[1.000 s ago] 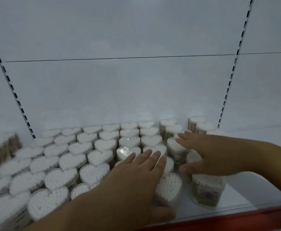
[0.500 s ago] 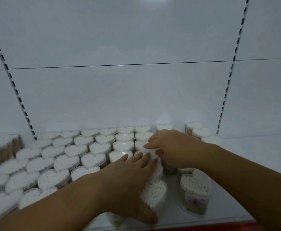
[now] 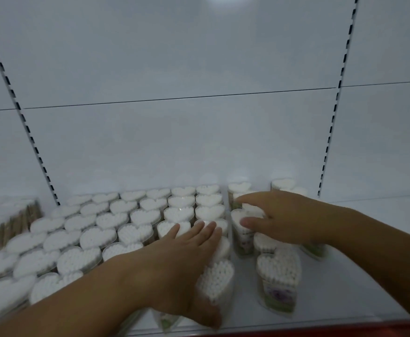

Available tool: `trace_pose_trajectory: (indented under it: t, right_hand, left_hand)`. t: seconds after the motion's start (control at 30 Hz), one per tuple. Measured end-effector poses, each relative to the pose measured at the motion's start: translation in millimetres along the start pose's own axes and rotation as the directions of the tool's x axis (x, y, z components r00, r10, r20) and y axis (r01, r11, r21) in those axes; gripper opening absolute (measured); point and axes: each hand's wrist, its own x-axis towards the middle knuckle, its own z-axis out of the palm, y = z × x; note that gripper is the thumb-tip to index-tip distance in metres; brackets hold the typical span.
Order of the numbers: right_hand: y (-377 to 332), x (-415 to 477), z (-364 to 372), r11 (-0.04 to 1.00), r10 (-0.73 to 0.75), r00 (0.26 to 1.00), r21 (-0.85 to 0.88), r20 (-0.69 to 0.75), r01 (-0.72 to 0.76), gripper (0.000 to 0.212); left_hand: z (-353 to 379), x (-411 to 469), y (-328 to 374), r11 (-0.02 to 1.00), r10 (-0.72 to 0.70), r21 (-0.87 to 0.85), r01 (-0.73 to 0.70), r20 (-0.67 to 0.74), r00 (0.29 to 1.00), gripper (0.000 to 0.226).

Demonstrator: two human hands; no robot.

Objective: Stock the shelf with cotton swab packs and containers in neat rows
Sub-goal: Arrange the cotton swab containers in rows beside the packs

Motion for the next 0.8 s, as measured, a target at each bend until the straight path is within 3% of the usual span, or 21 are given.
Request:
trace_pose_trajectory:
  t: [0.1, 0.17, 0.23, 0.33, 0.43, 0.6, 0.67, 0.77, 0.8]
  right_hand:
    - [18.0, -43.0, -2.0, 0.998, 0.054, 0.991, -0.045, 0.123, -0.049, 0.101]
    - [22.1, -57.7, 1.0, 0.998, 0.051, 0.984, -0.051, 0.169, -0.043, 0.104]
    - [25.1, -56.4, 0.3, 0.998, 0.056, 0.995, -0.01, 0.088, -0.056, 0.088]
    - [33.9, -41.6, -8.4, 0.996, 0.087, 0.992, -0.015, -0.087, -0.089, 0.048]
    - [45.6, -24.2, -15.7, 0.991, 0.119, 0.988, -0.05, -0.096, -0.124, 0.034]
    - [54.1, 14.7, -23.9, 0.939, 0.232, 0.962, 0.292, -0.142, -0.184, 0.035]
    - [49.1, 37.2, -22.3, 0.854, 0.332, 0.94, 0.447, -0.076, -0.265, 0.036]
    - [31.3, 67.7, -12.3, 0.756, 0.411, 0.911, 0.546, 0.034, -0.362, 0.027]
    - [25.4, 75.7, -7.3, 0.767, 0.415, 0.907, 0.507, 0.074, -0.393, 0.021]
  left_hand:
    - [-2.8, 3.6, 2.1, 1.0, 0.011, 0.007, -0.012, 0.044, 0.999, 0.131]
    - [-17.3, 9.6, 4.1, 0.999, 0.003, -0.049, -0.002, 0.02, 1.0, 0.136]
    - [-36.4, 20.7, 6.3, 0.996, -0.026, -0.086, 0.023, -0.034, 0.999, 0.121]
    - [-55.9, 47.4, 12.2, 0.996, -0.025, -0.094, 0.01, -0.155, 0.988, 0.066]
    - [-60.3, 71.8, 15.3, 0.997, -0.012, -0.077, -0.001, -0.167, 0.986, 0.043]
    - [-64.3, 79.0, -2.1, 0.967, -0.09, -0.248, 0.066, -0.085, 0.992, 0.056]
    - [-62.0, 79.1, -12.4, 0.971, -0.107, -0.227, 0.082, -0.101, 0.989, 0.05]
    - [-53.0, 84.5, -28.7, 0.968, -0.185, -0.182, 0.171, -0.062, 0.981, 0.06]
    - [-48.6, 87.3, -34.8, 0.963, -0.209, -0.18, 0.2, -0.027, 0.978, 0.064]
